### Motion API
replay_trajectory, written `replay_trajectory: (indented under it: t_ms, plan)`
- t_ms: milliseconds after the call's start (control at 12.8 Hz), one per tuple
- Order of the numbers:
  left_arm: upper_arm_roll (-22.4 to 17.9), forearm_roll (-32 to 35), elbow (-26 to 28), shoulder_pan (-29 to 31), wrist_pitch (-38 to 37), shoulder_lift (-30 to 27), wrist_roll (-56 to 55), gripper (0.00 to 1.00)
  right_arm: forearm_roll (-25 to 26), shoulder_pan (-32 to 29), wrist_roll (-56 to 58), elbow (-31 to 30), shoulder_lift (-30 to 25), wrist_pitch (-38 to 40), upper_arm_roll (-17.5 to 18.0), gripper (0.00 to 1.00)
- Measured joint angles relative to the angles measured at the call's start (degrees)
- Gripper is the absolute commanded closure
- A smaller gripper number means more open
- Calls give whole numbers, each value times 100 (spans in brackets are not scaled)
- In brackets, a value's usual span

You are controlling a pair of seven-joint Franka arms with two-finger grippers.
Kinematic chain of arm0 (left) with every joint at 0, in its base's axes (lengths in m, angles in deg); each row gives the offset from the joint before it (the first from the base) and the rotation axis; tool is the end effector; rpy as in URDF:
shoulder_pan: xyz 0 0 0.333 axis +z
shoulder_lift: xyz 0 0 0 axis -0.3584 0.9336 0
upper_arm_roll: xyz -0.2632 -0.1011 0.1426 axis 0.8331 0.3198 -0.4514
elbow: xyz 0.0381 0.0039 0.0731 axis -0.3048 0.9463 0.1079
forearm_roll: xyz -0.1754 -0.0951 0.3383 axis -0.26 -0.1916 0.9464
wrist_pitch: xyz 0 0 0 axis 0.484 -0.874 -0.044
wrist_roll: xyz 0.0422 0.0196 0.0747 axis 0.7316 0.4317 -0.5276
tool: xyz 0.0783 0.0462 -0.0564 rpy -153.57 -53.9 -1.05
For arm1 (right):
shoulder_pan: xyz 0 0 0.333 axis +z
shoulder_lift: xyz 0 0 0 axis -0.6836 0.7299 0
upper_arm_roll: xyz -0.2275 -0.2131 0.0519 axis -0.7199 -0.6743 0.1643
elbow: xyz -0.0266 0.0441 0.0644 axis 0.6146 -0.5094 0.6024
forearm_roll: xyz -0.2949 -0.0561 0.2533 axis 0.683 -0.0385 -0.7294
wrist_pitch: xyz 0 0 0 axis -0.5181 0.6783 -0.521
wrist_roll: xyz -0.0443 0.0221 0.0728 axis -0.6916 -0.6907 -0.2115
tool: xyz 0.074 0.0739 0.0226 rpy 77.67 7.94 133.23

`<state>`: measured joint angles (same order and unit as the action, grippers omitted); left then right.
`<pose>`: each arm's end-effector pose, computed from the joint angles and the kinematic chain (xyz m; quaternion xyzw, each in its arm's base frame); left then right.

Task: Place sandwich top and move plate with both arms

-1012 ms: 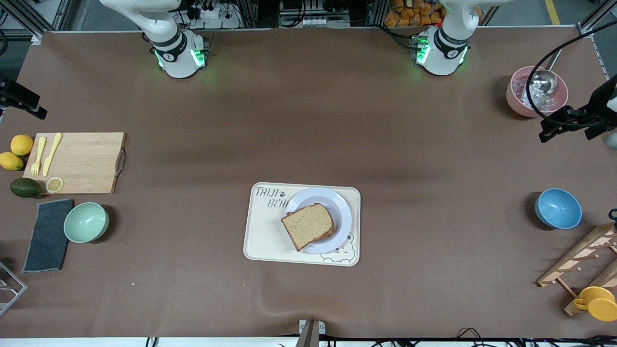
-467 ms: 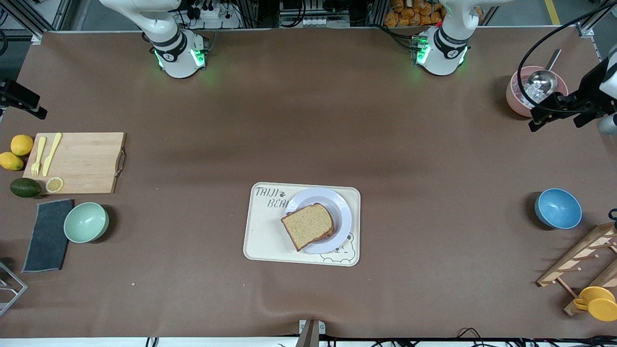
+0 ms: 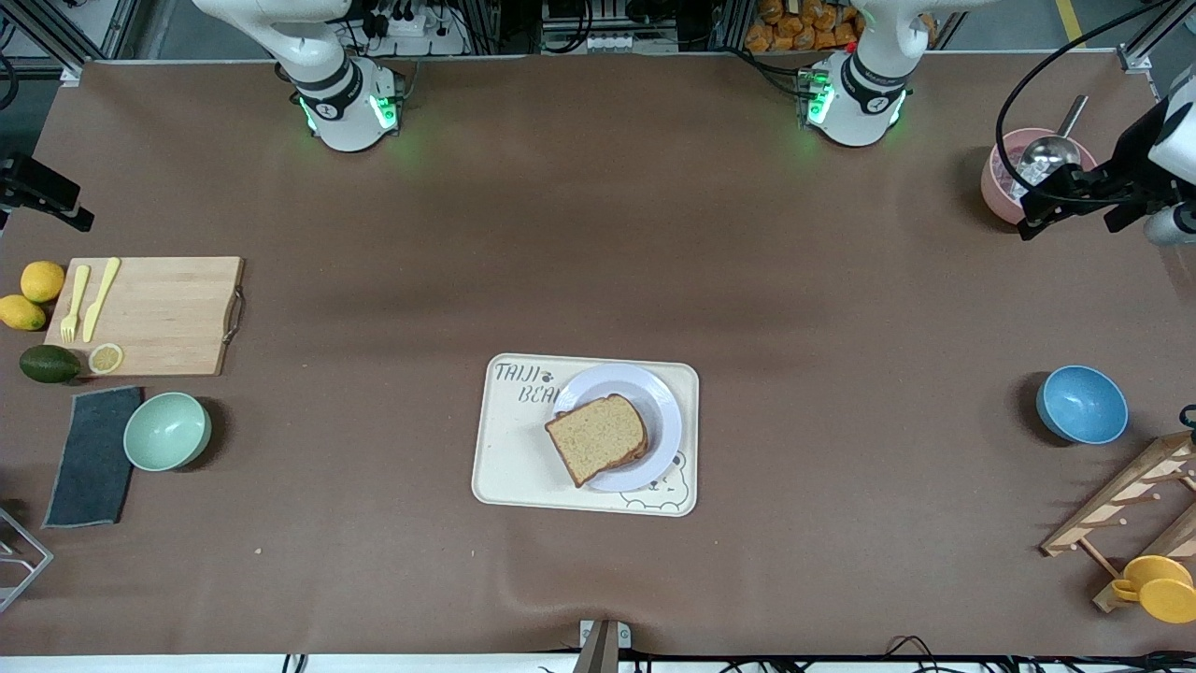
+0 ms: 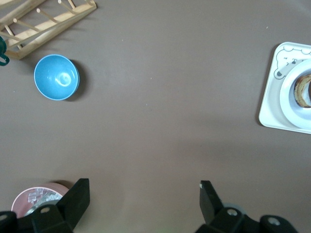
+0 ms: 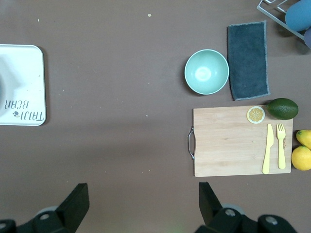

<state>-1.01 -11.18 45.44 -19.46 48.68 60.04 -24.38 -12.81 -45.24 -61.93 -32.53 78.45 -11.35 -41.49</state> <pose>0.5329 -0.0418 0.6462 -0.9990 -0.0436 -0.0063 0.0065 0.5303 -0.0547 0.6628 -0.9998 0.0167 0.0011 0.0075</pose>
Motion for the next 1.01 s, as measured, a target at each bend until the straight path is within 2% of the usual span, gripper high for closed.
replay_trajectory:
  t_ms: [1012]
  plan:
    - [-22,0,137,6,34,-44,36,0,-2,113,-3,0,2,0,22,0]
